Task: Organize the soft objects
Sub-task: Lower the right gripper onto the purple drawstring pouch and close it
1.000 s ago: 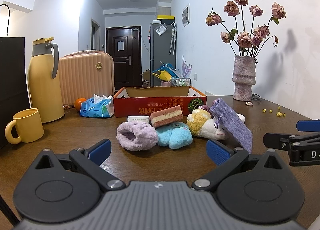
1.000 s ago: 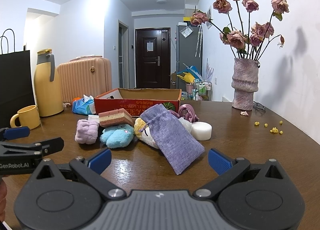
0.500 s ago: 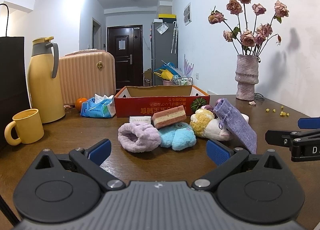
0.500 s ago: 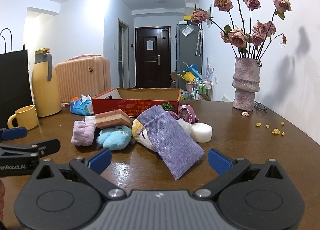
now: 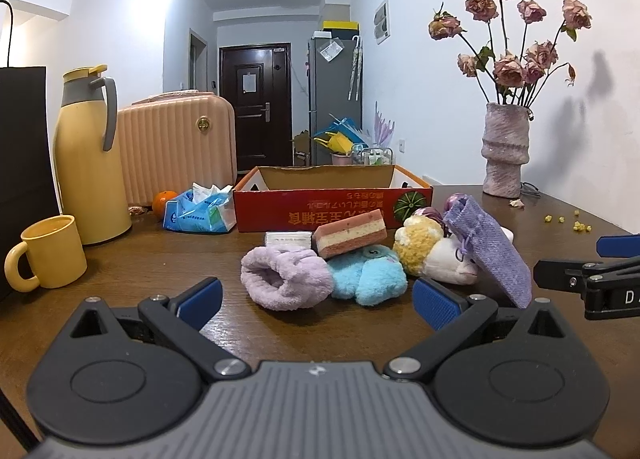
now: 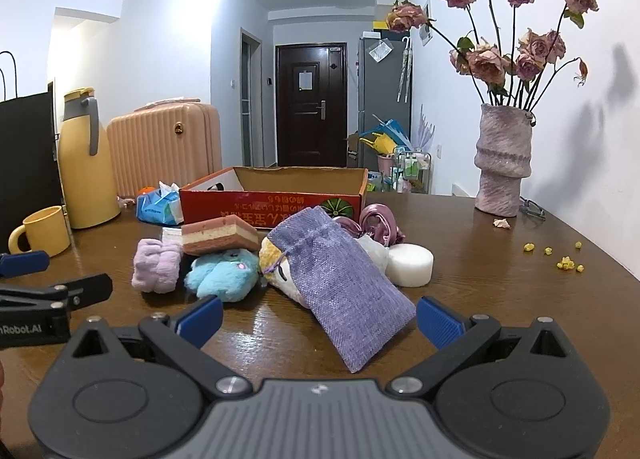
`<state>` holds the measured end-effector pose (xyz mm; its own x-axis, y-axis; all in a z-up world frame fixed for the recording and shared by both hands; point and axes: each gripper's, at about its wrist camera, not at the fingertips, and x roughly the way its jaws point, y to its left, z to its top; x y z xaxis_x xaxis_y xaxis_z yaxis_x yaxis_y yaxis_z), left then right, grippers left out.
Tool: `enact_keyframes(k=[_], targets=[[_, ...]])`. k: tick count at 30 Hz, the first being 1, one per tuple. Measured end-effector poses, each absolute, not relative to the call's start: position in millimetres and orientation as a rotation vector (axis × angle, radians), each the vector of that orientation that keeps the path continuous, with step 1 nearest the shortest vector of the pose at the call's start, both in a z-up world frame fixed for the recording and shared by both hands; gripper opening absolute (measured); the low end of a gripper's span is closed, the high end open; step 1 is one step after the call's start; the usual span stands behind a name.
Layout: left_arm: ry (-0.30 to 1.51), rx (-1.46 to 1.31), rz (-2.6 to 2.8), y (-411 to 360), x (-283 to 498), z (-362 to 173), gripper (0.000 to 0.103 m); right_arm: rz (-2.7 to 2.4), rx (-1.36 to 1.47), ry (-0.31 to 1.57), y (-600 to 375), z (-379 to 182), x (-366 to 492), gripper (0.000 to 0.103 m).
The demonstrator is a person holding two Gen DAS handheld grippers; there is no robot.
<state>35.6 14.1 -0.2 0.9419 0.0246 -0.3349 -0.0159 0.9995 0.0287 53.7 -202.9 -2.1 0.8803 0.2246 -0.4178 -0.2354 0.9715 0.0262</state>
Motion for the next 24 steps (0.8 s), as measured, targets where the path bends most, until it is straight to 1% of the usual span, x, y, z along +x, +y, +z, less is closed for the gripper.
enact_keyframes(k=[10,24], targets=[[0.359,0.029,0.045,18.3,53.7,-4.5,0.103,0.27,-0.01,0.484,-206.0,-7.2,86.4,0.103],[0.384,0.032,0.078,23.9,79.9,-6.9,0.103,0.272,-0.089,0.541,-194.2,-19.2,134.3,0.103]])
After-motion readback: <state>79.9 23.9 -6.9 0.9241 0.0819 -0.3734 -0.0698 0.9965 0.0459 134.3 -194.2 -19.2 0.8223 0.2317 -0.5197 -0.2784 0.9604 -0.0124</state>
